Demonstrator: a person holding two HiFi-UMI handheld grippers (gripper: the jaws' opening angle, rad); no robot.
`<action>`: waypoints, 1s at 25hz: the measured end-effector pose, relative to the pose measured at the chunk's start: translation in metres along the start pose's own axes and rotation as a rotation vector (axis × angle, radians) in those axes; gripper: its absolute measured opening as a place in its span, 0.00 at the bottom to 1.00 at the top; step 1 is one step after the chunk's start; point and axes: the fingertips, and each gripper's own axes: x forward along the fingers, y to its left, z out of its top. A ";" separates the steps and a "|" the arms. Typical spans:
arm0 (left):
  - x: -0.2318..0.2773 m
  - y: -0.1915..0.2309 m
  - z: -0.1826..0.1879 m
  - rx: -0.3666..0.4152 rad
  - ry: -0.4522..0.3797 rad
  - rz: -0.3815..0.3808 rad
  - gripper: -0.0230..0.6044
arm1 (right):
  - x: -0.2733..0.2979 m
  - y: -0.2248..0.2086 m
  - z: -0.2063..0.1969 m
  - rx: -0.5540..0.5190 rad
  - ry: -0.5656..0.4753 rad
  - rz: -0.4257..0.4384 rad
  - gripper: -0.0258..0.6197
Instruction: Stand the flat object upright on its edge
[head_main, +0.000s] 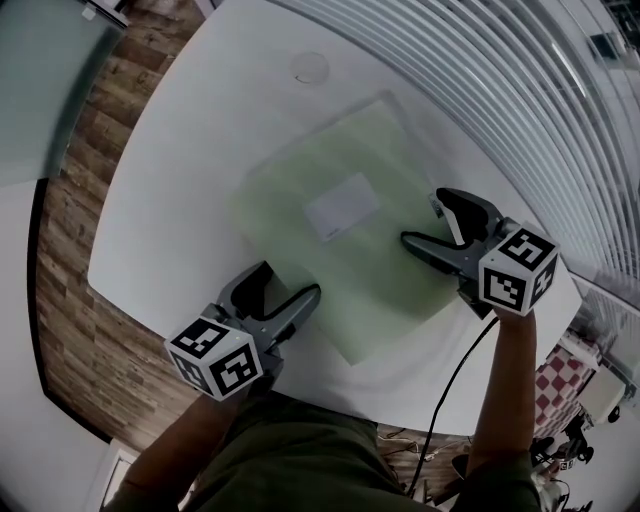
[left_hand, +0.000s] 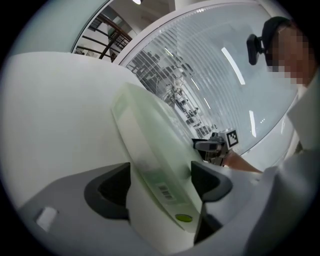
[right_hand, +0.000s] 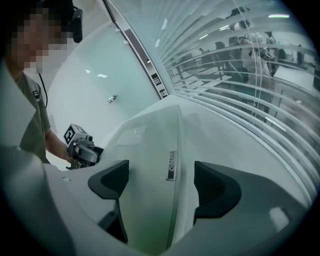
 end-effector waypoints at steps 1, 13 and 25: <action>0.000 0.000 0.000 0.001 0.002 0.002 0.61 | 0.001 0.000 -0.001 0.003 0.004 0.010 0.65; 0.005 -0.002 -0.002 -0.029 0.022 0.021 0.59 | 0.008 0.000 -0.005 0.041 0.031 0.080 0.64; 0.004 -0.001 0.001 -0.070 0.028 0.047 0.58 | 0.009 0.002 -0.006 0.063 0.032 0.076 0.64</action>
